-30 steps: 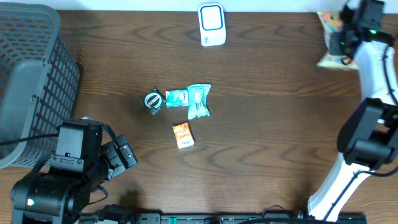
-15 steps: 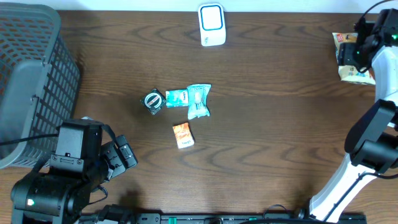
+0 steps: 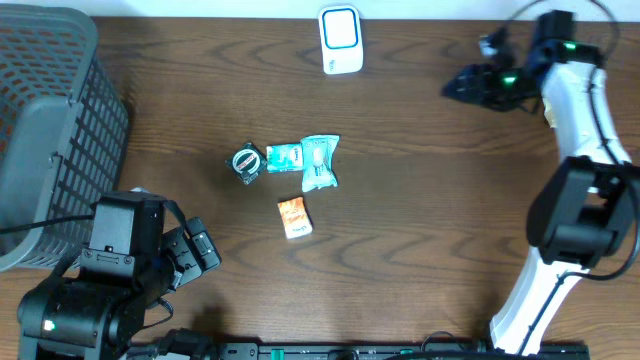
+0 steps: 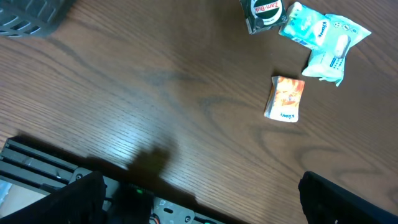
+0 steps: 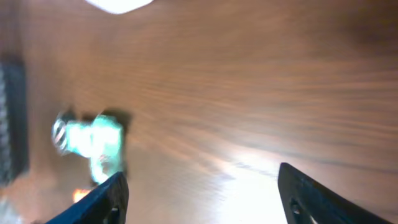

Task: Scan the item barcode
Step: 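Move the right gripper left over the green tissue pack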

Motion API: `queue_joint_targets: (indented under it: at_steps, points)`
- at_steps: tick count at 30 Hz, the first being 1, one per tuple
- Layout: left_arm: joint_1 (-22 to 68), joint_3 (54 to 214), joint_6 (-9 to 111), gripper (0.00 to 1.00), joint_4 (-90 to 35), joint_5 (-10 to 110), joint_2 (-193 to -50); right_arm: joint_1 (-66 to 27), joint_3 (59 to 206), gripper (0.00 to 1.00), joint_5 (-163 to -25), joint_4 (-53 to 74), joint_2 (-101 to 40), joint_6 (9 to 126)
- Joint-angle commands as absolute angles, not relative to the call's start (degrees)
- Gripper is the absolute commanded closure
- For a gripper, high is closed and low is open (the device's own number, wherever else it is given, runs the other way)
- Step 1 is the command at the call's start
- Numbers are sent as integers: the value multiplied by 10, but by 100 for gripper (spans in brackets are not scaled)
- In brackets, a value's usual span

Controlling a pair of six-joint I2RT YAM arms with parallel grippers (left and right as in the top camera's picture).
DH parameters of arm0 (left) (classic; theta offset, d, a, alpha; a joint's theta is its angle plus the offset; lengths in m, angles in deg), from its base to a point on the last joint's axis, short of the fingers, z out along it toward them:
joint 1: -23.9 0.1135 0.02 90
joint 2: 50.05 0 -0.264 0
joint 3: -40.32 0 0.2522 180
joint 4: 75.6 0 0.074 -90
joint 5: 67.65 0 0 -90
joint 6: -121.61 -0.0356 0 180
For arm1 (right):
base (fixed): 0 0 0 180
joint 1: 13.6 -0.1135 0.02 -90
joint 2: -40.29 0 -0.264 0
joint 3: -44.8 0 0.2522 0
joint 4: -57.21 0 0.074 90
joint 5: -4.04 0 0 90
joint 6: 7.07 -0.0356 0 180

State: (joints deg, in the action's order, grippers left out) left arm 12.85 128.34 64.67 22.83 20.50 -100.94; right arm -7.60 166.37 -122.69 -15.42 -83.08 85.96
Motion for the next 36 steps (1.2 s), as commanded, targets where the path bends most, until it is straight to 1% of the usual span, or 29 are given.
queue_joint_targets:
  at_steps: [1, 3, 7, 10, 13, 17, 20, 23, 29, 34, 36]
  points:
    - [128, 1283, 649, 2, 230, 202, -1009, -136, 1651, 22, -1236, -159, -821, 851]
    - [128, 1283, 649, 2, 230, 202, -1009, -170, 1642, 17, -1208, -149, -821, 851]
    - [128, 1283, 649, 2, 230, 202, -1009, -234, 1637, 15, -1146, -139, -822, 844]
    - [128, 1283, 649, 2, 230, 202, -1009, -272, 1637, 14, -1102, -132, -822, 793]
    - [128, 1283, 649, 2, 230, 202, -1009, -300, 1637, 10, -1099, -110, -822, 736]
    - [128, 1283, 649, 2, 230, 202, -1009, -326, 1637, 9, -1099, -87, -822, 684]
    - [128, 1283, 649, 2, 230, 202, -1009, -345, 1637, 6, -1099, -83, -822, 671]
    - [128, 1283, 649, 2, 230, 202, -1009, -367, 1637, 1, -1099, -85, -822, 671]
    - [128, 1283, 649, 3, 230, 202, -1009, -410, 1636, 1, -1095, -98, -822, 671]
    - [128, 1283, 649, 3, 230, 202, -1009, -441, 1613, 1, -1007, -99, -823, 643]
    - [128, 1283, 649, 2, 230, 202, -1009, -450, 1601, 1, -996, -101, -823, 632]
